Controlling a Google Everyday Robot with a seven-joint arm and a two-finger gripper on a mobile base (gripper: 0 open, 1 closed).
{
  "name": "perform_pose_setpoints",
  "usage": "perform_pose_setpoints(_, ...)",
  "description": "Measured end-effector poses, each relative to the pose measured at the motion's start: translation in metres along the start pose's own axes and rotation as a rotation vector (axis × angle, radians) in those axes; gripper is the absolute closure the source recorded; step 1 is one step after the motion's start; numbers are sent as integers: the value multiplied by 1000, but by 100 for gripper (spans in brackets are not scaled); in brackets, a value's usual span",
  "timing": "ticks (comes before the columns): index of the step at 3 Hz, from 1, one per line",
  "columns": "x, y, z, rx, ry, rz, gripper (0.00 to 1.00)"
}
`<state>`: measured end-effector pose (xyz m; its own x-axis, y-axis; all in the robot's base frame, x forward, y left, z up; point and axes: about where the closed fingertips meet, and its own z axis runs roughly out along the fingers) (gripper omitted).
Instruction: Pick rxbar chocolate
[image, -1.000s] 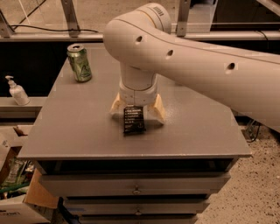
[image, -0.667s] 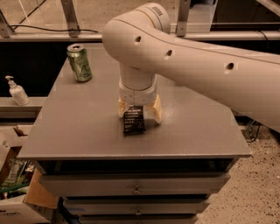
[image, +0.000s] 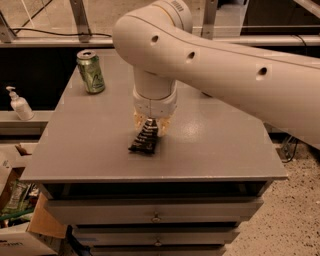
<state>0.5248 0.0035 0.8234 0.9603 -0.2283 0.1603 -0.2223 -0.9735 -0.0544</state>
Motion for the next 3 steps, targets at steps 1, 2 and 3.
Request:
perform_pose_setpoints(1,0,-4,-11,9,18,13,100)
perform_pose_setpoints(2,3,-14,-36,47,38,32,100)
perform_pose_setpoints(3,4,-26,-64,101,49,51,100)
